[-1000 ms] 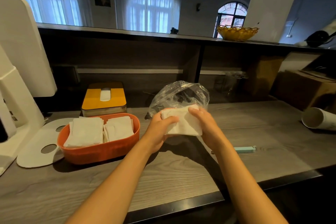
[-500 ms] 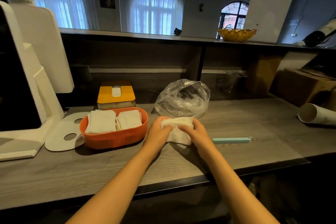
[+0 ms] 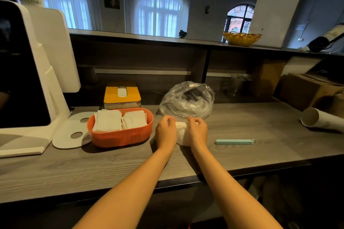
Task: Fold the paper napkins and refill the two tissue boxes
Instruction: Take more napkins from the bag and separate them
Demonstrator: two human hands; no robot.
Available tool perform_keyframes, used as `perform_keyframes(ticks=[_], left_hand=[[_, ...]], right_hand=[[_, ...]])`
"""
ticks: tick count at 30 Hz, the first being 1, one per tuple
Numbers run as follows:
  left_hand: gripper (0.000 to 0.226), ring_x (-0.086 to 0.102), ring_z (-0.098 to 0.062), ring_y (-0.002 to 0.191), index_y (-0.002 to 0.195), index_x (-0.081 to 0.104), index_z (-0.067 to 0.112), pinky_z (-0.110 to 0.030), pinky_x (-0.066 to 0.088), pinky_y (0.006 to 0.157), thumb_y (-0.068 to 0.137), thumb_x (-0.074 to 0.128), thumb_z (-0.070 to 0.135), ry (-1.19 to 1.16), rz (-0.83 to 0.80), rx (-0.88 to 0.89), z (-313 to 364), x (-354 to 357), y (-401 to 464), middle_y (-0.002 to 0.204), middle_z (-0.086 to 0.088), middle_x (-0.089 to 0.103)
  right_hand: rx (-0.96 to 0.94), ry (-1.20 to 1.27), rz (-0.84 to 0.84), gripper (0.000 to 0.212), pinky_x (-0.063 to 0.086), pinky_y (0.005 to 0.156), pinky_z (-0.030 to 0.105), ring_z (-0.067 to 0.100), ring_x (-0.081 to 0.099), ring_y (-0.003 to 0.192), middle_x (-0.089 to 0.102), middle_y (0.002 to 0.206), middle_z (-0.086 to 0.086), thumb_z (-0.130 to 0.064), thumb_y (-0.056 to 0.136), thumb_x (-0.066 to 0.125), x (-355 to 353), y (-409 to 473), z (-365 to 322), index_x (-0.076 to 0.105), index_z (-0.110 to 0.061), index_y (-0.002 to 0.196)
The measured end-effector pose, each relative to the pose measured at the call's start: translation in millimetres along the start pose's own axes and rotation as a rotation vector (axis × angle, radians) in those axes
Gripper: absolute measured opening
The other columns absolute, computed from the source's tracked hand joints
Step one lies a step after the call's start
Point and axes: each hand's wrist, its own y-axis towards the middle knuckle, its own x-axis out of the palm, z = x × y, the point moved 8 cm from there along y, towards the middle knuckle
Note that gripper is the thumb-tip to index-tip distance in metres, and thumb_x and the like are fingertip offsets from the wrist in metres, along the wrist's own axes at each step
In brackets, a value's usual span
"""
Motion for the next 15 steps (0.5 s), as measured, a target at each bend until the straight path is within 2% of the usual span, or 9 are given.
perform_keyframes(ticks=[2, 4, 7, 9, 11, 13, 15], left_hand=[[0.033, 0.062, -0.023, 0.075, 0.083, 0.064, 0.009, -0.035, 0.045, 0.064, 0.104, 0.046, 0.028, 0.036, -0.032, 0.042, 4, 2, 0, 0.077, -0.008, 0.063], [0.042, 0.063, -0.024, 0.068, 0.074, 0.062, 0.008, -0.035, 0.046, 0.059, 0.104, 0.048, 0.033, 0.073, -0.036, 0.083, 10, -1, -3, 0.07, -0.009, 0.063], [0.043, 0.049, -0.008, 0.055, 0.064, 0.056, 0.017, -0.019, 0.036, 0.053, 0.103, 0.052, 0.036, 0.074, -0.055, 0.221, 39, -16, -13, 0.057, 0.003, 0.051], [0.033, 0.054, -0.003, 0.063, 0.074, 0.063, 0.019, -0.011, 0.038, 0.056, 0.101, 0.056, 0.037, 0.119, -0.12, 0.338, 63, -30, -19, 0.066, 0.009, 0.057], [0.021, 0.061, -0.002, 0.08, 0.095, 0.072, 0.018, -0.008, 0.041, 0.064, 0.098, 0.061, 0.035, 0.184, -0.212, 0.412, 80, -46, -20, 0.084, 0.01, 0.066], [0.02, 0.059, 0.0, 0.09, 0.112, 0.071, 0.018, -0.008, 0.041, 0.07, 0.097, 0.063, 0.03, 0.198, -0.262, 0.402, 89, -68, -16, 0.097, 0.011, 0.065], [0.024, 0.054, 0.0, 0.093, 0.119, 0.069, 0.019, -0.008, 0.038, 0.071, 0.097, 0.064, 0.028, 0.2, -0.255, 0.343, 91, -92, -8, 0.102, 0.013, 0.061]], right_hand=[[-0.076, -0.057, -0.014, 0.036, 0.044, 0.064, 0.031, 0.006, 0.055, 0.063, 0.06, 0.064, -0.003, -0.034, 0.098, 0.057, 1, -5, -9, 0.062, -0.014, 0.069], [-0.136, -0.074, 0.008, 0.05, 0.035, 0.053, 0.029, 0.003, 0.04, 0.043, 0.044, 0.046, -0.009, -0.035, 0.099, 0.057, 0, -10, -17, 0.049, -0.018, 0.053], [-0.199, 0.001, 0.035, 0.056, 0.03, 0.051, 0.032, 0.011, 0.033, 0.046, 0.035, 0.044, -0.006, -0.037, 0.098, 0.059, 0, -18, -35, 0.043, -0.018, 0.048], [-0.229, 0.063, 0.036, 0.055, 0.031, 0.051, 0.033, 0.014, 0.035, 0.048, 0.037, 0.045, -0.003, -0.036, 0.098, 0.06, 2, -21, -53, 0.045, -0.017, 0.049], [-0.257, 0.081, -0.002, 0.051, 0.038, 0.052, 0.033, 0.017, 0.046, 0.051, 0.048, 0.051, 0.005, -0.038, 0.097, 0.06, 9, -22, -72, 0.053, -0.01, 0.055], [-0.254, 0.041, -0.053, 0.053, 0.043, 0.056, 0.036, 0.023, 0.054, 0.058, 0.055, 0.06, 0.017, -0.044, 0.096, 0.06, 23, -23, -92, 0.058, -0.003, 0.062], [-0.228, -0.029, -0.152, 0.052, 0.044, 0.059, 0.036, 0.025, 0.055, 0.063, 0.057, 0.065, 0.019, -0.048, 0.094, 0.06, 42, -24, -108, 0.062, -0.003, 0.068]])
